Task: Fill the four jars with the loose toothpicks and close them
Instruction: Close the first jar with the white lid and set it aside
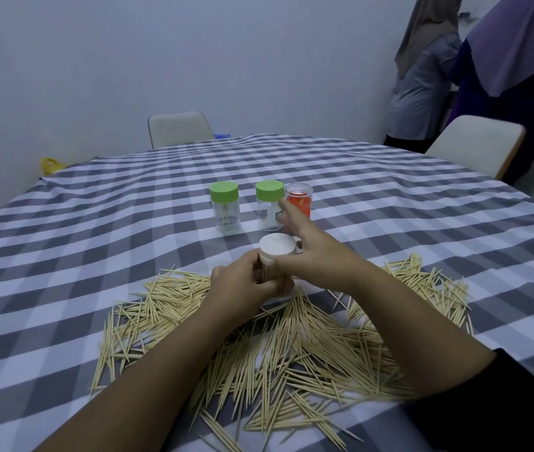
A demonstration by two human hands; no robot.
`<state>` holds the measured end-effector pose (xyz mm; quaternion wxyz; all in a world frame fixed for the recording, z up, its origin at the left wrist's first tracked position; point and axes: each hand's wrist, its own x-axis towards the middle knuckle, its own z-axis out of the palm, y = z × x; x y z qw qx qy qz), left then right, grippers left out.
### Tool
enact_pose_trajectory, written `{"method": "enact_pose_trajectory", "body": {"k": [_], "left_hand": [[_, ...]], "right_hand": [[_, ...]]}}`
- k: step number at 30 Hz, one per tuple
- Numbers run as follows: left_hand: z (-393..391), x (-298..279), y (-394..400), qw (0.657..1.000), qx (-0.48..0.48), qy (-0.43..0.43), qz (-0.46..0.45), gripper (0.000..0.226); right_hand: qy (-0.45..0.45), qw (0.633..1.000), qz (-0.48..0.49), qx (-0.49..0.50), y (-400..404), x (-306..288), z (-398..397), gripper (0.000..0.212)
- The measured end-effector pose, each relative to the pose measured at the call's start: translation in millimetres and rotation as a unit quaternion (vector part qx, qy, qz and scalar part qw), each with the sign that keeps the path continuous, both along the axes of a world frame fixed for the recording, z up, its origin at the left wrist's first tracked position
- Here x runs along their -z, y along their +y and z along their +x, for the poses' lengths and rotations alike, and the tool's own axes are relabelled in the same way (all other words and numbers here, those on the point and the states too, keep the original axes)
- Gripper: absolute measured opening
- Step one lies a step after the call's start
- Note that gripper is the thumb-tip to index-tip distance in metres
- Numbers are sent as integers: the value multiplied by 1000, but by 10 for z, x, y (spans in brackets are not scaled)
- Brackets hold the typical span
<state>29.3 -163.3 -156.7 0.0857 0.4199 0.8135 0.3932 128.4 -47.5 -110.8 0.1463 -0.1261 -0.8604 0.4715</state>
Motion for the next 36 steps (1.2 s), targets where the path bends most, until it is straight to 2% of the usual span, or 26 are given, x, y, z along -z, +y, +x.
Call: {"method": "enact_pose_trajectory", "body": {"k": [2,6,9,12,19,23,26,30,32,36], "left_hand": [[1,6,-1,1000,1,2,3,31],[-14,32,11,1000,-5,-5,-6,30],[-34,42,16,1000,-11,-3,-18,27],[-10,10,3,1000,-7,-4,-9,26],[15,9,26,1000,-21,-13,9,27],[35,5,41,999,-30,4,12,30],[80,-64,66,997,-44,61,-36,48],[116,-297,178,982,-23,149,-115,81],[83,-466,308,974,-38,198,-102,81],[-10,-732,676,947,-48,310,-71,62]], "right_hand": [[7,1000,-3,2,13,-7,10,89],[46,990,93,97,-36,39,-48,94],[34,996,45,66,0,56,-58,103],[1,1000,2,13,35,31,-32,97],[23,996,42,76,-2,43,-47,84],[-12,997,43,60,9,37,-33,85],[-48,996,53,61,40,55,-7,83],[-12,993,31,110,203,-47,47,76],[3,987,25,159,348,-152,61,74],[4,971,30,235,638,-317,19,71]]}}
